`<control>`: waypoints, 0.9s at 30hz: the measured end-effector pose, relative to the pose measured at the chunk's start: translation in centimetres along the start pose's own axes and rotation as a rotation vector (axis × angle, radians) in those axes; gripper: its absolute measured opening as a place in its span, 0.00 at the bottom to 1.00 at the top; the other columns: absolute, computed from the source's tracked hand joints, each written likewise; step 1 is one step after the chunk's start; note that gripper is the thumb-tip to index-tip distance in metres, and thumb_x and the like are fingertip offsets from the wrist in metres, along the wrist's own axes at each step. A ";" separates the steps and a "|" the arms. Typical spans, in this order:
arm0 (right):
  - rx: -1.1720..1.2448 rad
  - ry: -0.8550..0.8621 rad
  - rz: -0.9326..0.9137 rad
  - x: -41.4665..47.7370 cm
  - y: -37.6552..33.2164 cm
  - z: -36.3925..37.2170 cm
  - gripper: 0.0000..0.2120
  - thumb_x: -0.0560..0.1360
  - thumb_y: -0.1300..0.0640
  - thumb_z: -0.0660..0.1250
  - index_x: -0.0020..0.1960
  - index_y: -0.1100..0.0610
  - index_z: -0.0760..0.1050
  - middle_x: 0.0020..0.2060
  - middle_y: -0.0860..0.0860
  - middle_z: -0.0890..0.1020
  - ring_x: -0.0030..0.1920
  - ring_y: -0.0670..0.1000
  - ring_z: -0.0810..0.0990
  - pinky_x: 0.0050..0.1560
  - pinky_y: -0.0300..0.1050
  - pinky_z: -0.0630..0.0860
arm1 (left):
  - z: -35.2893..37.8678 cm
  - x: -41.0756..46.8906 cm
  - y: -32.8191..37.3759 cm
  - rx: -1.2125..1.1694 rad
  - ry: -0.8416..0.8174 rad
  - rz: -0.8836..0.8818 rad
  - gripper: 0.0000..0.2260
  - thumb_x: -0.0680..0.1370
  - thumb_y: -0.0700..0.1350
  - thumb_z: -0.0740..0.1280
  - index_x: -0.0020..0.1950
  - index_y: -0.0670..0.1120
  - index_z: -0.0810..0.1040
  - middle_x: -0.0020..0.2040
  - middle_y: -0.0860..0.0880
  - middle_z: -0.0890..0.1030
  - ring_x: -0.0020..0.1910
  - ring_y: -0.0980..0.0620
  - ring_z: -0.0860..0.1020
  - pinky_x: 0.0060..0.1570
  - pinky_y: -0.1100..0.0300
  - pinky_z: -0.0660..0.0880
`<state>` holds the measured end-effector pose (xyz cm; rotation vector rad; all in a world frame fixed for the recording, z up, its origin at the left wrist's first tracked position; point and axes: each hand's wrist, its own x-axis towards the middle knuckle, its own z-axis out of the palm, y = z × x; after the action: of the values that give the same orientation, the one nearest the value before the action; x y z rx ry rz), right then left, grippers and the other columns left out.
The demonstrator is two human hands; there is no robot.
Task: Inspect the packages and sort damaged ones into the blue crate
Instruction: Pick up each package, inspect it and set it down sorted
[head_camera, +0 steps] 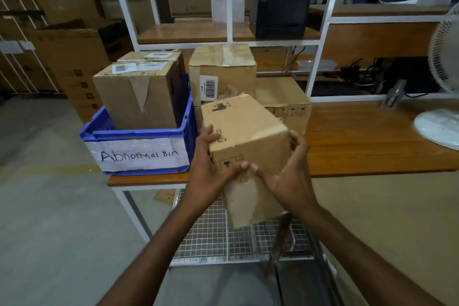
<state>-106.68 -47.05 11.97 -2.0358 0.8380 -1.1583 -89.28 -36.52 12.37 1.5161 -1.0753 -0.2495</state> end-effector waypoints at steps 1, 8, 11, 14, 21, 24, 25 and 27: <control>-0.029 -0.031 0.013 -0.5 0.4 0.1 0.52 0.67 0.44 0.83 0.76 0.43 0.50 0.72 0.46 0.63 0.70 0.50 0.69 0.68 0.57 0.76 | -0.2 -0.3 -0.7 0.049 -0.028 0.006 0.38 0.66 0.62 0.80 0.70 0.55 0.66 0.77 0.66 0.63 0.75 0.59 0.68 0.70 0.50 0.74; -0.619 -0.221 -0.302 0.1 0.9 0.4 0.43 0.69 0.42 0.80 0.78 0.50 0.65 0.82 0.52 0.58 0.81 0.56 0.55 0.76 0.62 0.61 | -0.7 -0.7 -1.3 0.626 -0.205 0.168 0.37 0.74 0.68 0.69 0.78 0.53 0.66 0.79 0.54 0.67 0.78 0.45 0.64 0.74 0.39 0.66; -0.744 -0.396 -0.334 2.0 -0.4 0.9 0.44 0.75 0.38 0.73 0.83 0.50 0.56 0.83 0.52 0.55 0.83 0.54 0.50 0.81 0.64 0.51 | -1.1 0.5 -0.1 0.897 -0.319 0.167 0.44 0.75 0.73 0.62 0.84 0.51 0.56 0.84 0.52 0.56 0.84 0.46 0.49 0.80 0.39 0.49; -0.791 -0.510 -0.278 3.5 -1.1 1.5 0.48 0.75 0.34 0.69 0.85 0.51 0.50 0.84 0.49 0.53 0.83 0.52 0.49 0.81 0.62 0.48 | -1.2 1.7 0.5 1.030 -0.404 0.162 0.47 0.76 0.72 0.63 0.85 0.48 0.48 0.85 0.49 0.50 0.84 0.47 0.47 0.80 0.42 0.50; -0.861 -0.504 -0.322 2.9 -2.2 1.8 0.48 0.72 0.31 0.72 0.82 0.51 0.59 0.81 0.51 0.63 0.81 0.53 0.60 0.79 0.59 0.53 | -1.4 1.1 0.1 1.035 -0.334 0.244 0.46 0.72 0.72 0.69 0.82 0.47 0.63 0.82 0.48 0.63 0.81 0.45 0.62 0.74 0.44 0.65; -0.780 -0.612 -0.251 3.4 -2.9 0.4 0.44 0.75 0.29 0.66 0.82 0.50 0.60 0.82 0.49 0.60 0.81 0.51 0.58 0.80 0.57 0.52 | -2.5 1.3 0.5 0.950 -0.387 0.196 0.44 0.71 0.77 0.62 0.79 0.50 0.69 0.79 0.52 0.68 0.77 0.49 0.65 0.71 0.46 0.66; -0.693 -0.666 -0.196 4.1 -3.3 -0.2 0.40 0.77 0.31 0.65 0.82 0.49 0.62 0.82 0.48 0.61 0.80 0.51 0.59 0.79 0.56 0.55 | -3.1 1.7 0.8 0.861 -0.403 0.139 0.40 0.73 0.77 0.58 0.76 0.52 0.74 0.77 0.55 0.71 0.75 0.50 0.67 0.69 0.47 0.68; -0.483 -0.719 -0.048 5.9 -4.0 -0.7 0.28 0.82 0.39 0.62 0.79 0.48 0.67 0.81 0.47 0.64 0.79 0.53 0.64 0.76 0.56 0.62 | -4.1 2.9 1.2 0.671 -0.368 0.037 0.31 0.79 0.73 0.55 0.66 0.54 0.82 0.69 0.57 0.77 0.68 0.52 0.72 0.62 0.48 0.73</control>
<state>-104.09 -49.46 18.16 -2.6107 0.7302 -0.1756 -85.48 -35.75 15.71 2.0931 -1.5804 -0.1485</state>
